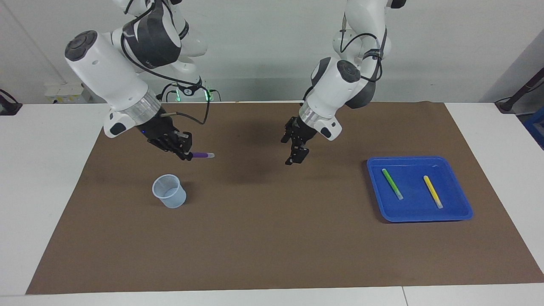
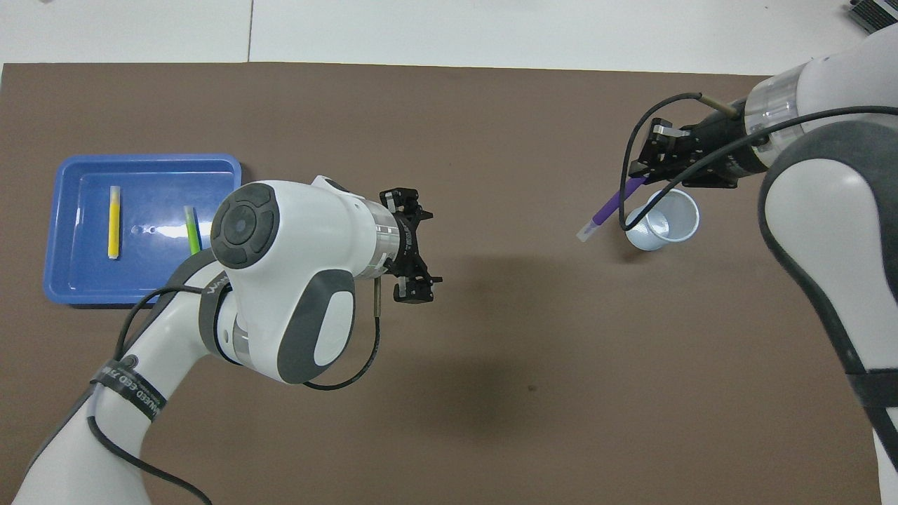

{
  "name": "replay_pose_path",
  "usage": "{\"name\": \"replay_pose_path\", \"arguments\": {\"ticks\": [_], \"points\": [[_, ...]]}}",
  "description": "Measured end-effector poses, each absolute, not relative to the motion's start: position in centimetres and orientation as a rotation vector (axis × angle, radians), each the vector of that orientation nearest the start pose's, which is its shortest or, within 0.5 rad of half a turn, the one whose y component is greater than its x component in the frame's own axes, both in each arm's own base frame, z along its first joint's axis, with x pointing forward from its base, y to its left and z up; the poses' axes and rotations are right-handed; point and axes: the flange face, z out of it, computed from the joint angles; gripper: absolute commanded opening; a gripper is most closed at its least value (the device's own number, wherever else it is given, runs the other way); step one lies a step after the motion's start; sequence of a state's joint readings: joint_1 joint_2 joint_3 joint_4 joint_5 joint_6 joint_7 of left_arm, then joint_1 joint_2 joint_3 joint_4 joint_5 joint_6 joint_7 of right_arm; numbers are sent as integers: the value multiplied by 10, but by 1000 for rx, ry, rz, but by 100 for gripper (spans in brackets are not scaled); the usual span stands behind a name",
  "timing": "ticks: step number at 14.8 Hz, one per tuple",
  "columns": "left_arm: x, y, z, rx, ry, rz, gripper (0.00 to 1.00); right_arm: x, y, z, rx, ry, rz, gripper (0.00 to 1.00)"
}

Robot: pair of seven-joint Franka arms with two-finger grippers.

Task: Right arm passes pens to left for tray arrangement
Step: 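Bring the purple pen toward the left gripper while the left gripper approaches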

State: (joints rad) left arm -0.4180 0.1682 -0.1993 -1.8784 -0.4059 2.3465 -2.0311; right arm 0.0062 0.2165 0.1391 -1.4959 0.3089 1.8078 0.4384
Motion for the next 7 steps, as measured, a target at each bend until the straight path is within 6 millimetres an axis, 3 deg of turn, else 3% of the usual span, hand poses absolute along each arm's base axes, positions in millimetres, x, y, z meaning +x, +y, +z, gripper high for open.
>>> {"name": "replay_pose_path", "arguments": {"ticks": [3, 7], "points": [[497, -396, 467, 1727, 2065, -408, 100, 624, 142, 556, -2709, 576, 59, 0], [484, -421, 481, 1570, 2148, -449, 100, 622, 165, 555, -2681, 630, 58, 1]]}}
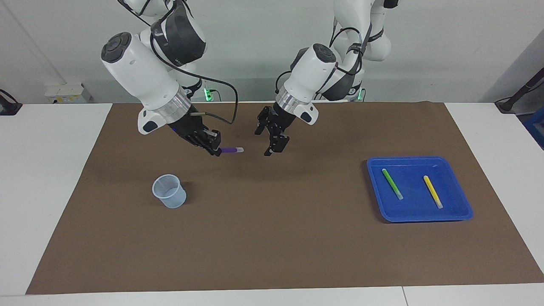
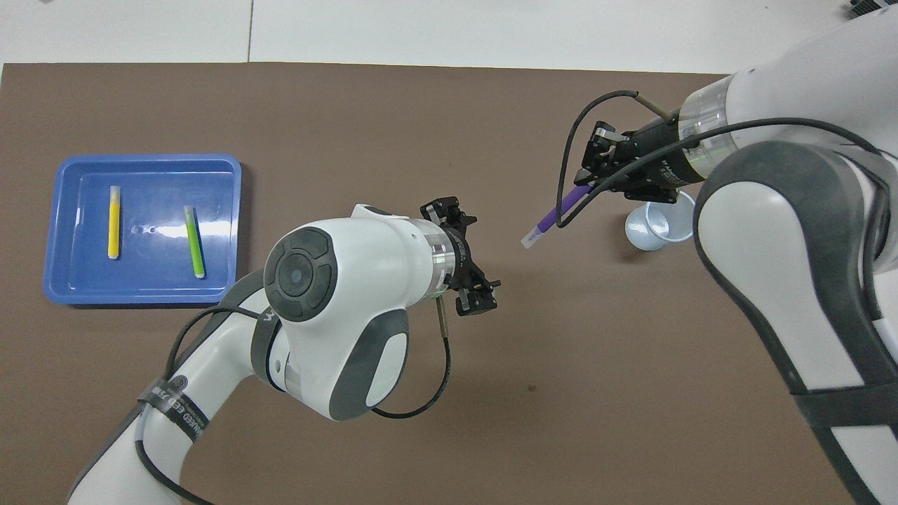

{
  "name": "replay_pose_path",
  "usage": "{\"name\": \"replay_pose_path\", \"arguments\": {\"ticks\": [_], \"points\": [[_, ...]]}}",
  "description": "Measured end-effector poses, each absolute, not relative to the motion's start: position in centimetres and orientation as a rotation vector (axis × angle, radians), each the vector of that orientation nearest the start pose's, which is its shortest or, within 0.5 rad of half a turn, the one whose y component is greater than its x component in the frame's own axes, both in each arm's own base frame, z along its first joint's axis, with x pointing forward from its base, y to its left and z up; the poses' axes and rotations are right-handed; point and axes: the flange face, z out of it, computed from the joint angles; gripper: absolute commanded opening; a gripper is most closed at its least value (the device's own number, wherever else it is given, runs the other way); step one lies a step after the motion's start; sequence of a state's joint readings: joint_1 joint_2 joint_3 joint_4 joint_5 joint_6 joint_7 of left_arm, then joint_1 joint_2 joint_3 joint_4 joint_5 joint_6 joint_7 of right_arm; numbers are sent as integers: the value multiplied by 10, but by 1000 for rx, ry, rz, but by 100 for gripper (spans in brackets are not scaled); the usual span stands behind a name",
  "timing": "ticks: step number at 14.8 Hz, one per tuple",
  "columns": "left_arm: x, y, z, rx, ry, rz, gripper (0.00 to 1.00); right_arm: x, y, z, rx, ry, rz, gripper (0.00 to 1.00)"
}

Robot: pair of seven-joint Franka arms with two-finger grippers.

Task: Right arm passes pens to left for tray arrangement
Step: 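Bring the purple pen toward the left gripper while the left gripper approaches, then grasp the purple pen with the left gripper beside the right gripper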

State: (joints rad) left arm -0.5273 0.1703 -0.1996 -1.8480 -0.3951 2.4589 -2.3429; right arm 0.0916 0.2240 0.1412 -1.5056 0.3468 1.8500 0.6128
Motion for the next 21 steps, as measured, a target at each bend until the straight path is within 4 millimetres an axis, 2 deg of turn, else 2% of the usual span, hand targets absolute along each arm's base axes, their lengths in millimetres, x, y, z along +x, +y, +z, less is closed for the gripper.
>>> {"name": "replay_pose_path", "arguments": {"ticks": [5, 11, 15, 17, 19, 21], "points": [[480, -445, 502, 1385, 2247, -438, 100, 620, 178, 548, -2677, 648, 62, 1], [487, -453, 499, 1234, 2240, -433, 100, 620, 178, 547, -2677, 649, 62, 1], [494, -458, 484, 1222, 2211, -413, 100, 620, 177, 546, -2674, 651, 55, 1], [495, -469, 476, 1237, 2194, -412, 100, 620, 177, 546, -2674, 652, 54, 1], [496, -479, 471, 1249, 2186, -418, 94, 620, 177, 546, -2674, 652, 55, 1], [501, -486, 475, 1255, 2164, -409, 84, 620, 177, 546, -2674, 652, 55, 1]]}}
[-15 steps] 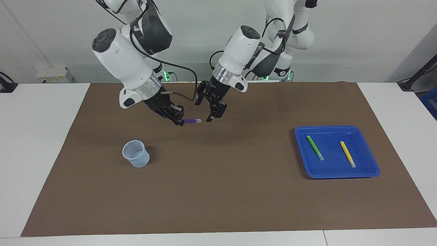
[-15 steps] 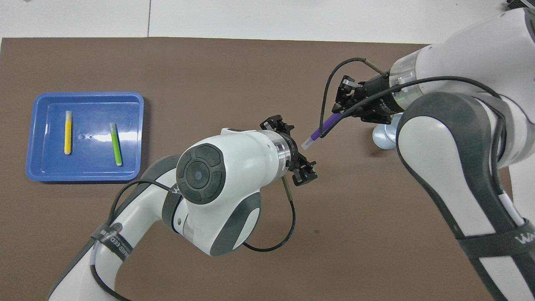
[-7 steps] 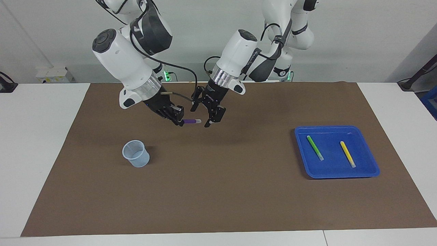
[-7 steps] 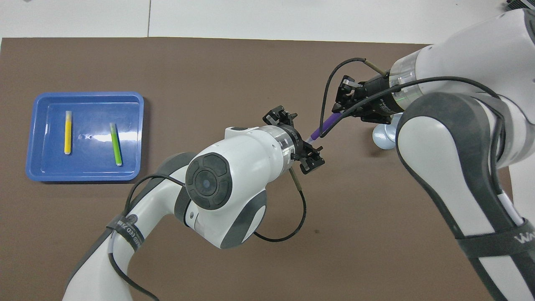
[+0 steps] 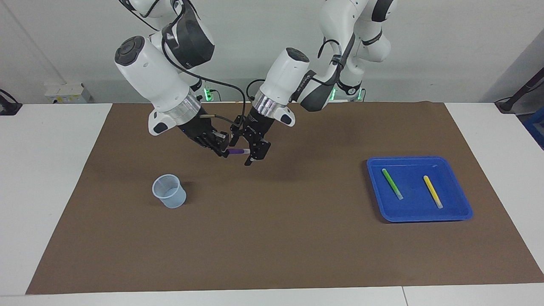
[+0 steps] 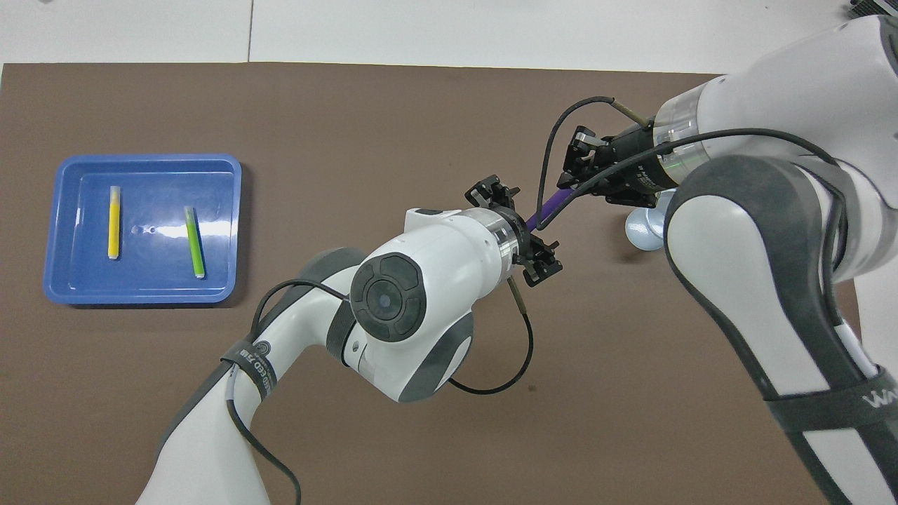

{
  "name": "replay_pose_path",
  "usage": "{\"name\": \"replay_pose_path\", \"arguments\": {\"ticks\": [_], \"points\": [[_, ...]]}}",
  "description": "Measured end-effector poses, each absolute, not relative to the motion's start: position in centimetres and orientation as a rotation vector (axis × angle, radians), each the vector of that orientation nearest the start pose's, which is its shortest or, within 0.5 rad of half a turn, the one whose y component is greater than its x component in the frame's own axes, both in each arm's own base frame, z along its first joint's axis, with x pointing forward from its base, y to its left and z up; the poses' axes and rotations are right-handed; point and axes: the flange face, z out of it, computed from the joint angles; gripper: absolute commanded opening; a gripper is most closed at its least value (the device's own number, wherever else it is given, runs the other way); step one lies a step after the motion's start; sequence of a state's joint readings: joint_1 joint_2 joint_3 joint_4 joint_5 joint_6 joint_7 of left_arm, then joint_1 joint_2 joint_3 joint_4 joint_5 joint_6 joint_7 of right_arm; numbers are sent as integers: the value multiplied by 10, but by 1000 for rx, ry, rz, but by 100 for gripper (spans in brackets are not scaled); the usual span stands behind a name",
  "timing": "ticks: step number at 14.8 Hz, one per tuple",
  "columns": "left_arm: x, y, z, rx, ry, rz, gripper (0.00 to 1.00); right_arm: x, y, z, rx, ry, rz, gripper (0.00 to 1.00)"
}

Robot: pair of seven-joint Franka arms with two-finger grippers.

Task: Right arm passes pens to left for tray arrangement
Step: 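Grasp the purple pen with the left gripper beside the right gripper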

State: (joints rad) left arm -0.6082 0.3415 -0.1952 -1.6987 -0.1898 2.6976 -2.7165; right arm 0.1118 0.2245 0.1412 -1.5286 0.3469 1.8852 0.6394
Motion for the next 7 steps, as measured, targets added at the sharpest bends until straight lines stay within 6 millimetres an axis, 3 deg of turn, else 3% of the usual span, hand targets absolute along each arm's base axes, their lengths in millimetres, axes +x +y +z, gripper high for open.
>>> {"name": "replay_pose_path", "arguments": {"ticks": [1, 3, 5, 7], "points": [[502, -488, 477, 1261, 2153, -400, 78, 620, 177, 546, -2674, 652, 55, 1], [500, -492, 480, 1268, 2141, -400, 77, 620, 177, 546, -2675, 652, 56, 1], [497, -496, 482, 1275, 2134, -403, 66, 620, 177, 544, -2676, 653, 60, 1], [496, -497, 483, 1279, 2132, -401, 66, 620, 177, 543, -2677, 654, 63, 1]]}}
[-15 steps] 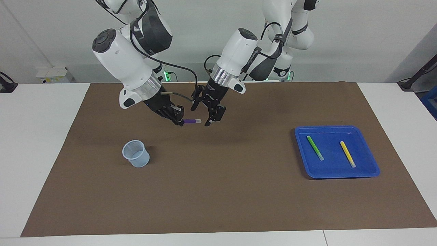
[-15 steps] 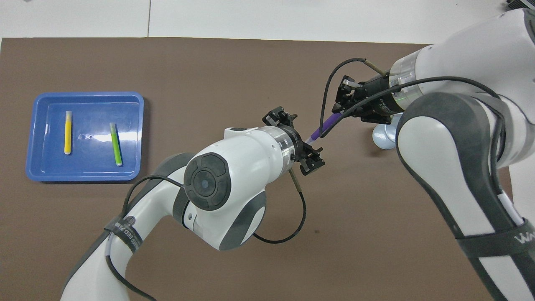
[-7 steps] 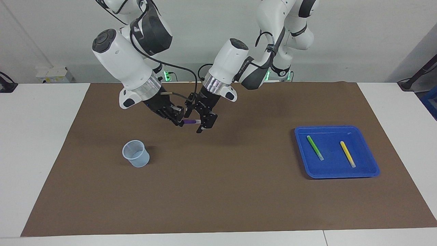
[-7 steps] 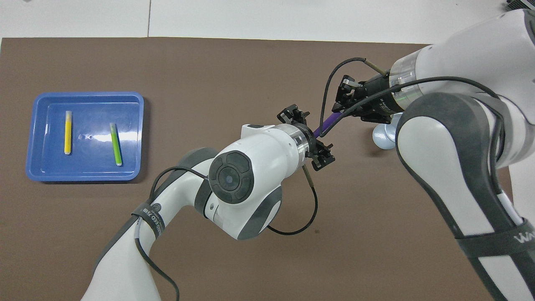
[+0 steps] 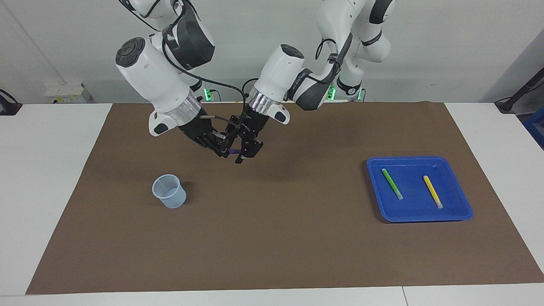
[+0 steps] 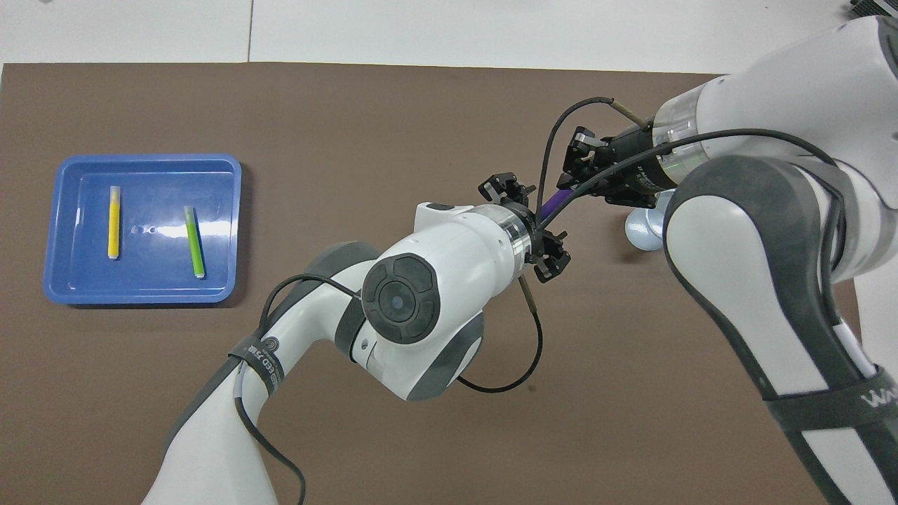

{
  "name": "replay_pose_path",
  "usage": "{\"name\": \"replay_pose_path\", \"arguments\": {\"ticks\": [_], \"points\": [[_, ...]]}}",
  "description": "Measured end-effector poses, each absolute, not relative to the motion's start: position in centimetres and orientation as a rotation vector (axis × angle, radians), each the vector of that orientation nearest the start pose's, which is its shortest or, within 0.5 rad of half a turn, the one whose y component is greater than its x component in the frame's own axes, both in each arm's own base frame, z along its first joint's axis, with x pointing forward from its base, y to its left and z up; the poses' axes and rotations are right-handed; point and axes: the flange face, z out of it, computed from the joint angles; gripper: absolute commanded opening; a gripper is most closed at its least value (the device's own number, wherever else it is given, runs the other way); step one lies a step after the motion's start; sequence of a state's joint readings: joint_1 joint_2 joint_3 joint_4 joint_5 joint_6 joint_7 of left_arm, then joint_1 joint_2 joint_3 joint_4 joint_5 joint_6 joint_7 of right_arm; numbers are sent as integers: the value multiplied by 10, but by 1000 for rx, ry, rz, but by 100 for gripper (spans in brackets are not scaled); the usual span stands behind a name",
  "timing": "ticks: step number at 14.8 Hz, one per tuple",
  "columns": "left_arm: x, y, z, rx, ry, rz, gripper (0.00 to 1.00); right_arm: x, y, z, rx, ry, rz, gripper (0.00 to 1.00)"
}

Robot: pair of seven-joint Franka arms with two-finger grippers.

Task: Right arm passes pens to left for tray arrangement
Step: 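Grasp the purple pen with the left gripper beside the right gripper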

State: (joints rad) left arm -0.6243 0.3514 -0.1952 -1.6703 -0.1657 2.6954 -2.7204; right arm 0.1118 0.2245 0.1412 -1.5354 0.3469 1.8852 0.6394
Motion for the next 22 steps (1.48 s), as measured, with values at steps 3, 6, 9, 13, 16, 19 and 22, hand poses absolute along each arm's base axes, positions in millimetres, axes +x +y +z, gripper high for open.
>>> {"name": "replay_pose_path", "arguments": {"ticks": [3, 6, 9, 13, 16, 19, 22], "points": [[498, -496, 484, 1310, 2125, -366, 66, 620, 177, 542, -2677, 654, 65, 1], [499, -496, 486, 1323, 2129, -356, 54, 620, 177, 542, -2678, 655, 66, 1], [499, -496, 486, 1328, 2130, -354, 45, 620, 177, 541, -2678, 655, 67, 1], [497, -497, 484, 1358, 2148, -348, 40, 620, 177, 541, -2678, 655, 67, 1], [496, -497, 488, 1372, 2152, -343, 40, 620, 177, 541, -2678, 655, 67, 1], [495, -497, 491, 1378, 2153, -340, 29, 620, 177, 541, -2678, 655, 67, 1], [496, -496, 491, 1381, 2152, -336, 9, 620, 177, 541, -2679, 656, 69, 1]]}}
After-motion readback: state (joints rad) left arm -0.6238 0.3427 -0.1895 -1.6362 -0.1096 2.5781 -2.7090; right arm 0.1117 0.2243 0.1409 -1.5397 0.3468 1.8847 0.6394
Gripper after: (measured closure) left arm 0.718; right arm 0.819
